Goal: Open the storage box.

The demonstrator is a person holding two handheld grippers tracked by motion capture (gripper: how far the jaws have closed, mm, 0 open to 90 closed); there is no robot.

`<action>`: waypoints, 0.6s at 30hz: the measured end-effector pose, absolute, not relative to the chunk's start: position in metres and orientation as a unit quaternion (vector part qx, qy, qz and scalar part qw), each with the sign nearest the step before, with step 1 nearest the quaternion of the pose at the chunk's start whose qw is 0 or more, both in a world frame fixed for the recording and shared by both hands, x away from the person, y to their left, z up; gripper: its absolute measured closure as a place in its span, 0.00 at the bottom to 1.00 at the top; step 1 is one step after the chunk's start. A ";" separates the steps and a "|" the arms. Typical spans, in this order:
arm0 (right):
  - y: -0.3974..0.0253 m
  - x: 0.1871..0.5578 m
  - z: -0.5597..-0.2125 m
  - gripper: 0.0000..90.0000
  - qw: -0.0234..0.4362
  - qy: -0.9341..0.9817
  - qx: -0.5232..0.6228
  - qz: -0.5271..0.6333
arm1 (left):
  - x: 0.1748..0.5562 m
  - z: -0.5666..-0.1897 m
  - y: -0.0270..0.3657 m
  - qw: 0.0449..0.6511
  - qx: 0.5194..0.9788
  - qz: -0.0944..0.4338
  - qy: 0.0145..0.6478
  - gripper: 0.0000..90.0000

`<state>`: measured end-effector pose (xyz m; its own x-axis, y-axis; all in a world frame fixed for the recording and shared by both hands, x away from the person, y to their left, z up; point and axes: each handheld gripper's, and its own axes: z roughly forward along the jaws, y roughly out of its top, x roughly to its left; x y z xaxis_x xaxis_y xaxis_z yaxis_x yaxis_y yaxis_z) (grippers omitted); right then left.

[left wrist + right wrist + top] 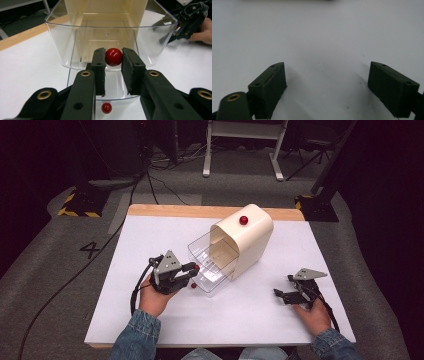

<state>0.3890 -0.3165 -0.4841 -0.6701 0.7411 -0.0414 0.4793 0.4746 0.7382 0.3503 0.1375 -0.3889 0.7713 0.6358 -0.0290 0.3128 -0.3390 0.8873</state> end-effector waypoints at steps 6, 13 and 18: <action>-0.316 0.389 -0.484 0.17 0.182 0.839 0.363 0.361 | 0.353 -0.397 0.142 0.488 0.806 0.141 0.304 0.65; -0.316 0.389 -0.484 0.17 0.182 0.839 0.363 0.361 | 0.353 -0.402 0.144 0.479 0.810 0.139 0.308 0.60; -0.316 0.389 -0.484 0.17 0.182 0.839 0.363 0.361 | 0.353 -0.403 0.146 0.473 0.814 0.142 0.307 0.58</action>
